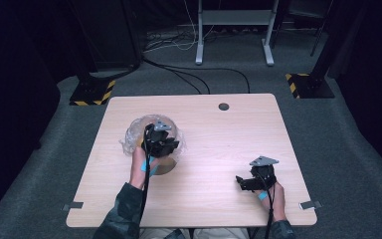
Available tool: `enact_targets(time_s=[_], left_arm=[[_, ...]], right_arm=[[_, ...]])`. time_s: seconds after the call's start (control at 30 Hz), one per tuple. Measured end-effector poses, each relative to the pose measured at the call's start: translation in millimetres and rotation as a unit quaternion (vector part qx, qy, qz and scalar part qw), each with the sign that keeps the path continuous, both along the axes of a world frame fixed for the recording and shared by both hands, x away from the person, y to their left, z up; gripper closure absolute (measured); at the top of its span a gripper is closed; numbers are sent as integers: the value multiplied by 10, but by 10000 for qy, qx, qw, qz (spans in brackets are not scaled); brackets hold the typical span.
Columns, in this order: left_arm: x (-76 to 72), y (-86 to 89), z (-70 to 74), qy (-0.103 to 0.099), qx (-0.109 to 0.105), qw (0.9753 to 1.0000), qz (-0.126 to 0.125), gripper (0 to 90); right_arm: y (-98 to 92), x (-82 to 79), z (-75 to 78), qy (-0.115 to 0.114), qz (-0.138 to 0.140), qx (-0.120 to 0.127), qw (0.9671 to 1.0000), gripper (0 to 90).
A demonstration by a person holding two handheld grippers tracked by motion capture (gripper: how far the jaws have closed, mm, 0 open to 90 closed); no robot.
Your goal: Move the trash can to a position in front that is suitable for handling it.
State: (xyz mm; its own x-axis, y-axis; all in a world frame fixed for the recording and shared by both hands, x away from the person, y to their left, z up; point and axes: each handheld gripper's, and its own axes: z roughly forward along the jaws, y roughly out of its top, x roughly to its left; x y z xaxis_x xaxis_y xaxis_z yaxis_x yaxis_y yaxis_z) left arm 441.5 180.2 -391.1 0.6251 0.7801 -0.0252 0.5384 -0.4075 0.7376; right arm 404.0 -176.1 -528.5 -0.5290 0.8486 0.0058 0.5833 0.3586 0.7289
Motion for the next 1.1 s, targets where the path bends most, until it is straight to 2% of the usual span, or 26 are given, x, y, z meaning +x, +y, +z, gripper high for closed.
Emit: enact_targets(time_s=[0.2,0.33,1.1], left_arm=[[-4,-77,-3,4,-29,10000,-57,753],[0,-116,-9,46,-124,9998,-126,750],[-3,-441,-5,19,-78,9994,-340,744]], right_arm=[[0,0,0,0,-1,-1,10000,75],[0,0,0,1,-1,0,10000,75],[0,-1,1,0,1,1,10000,78]])
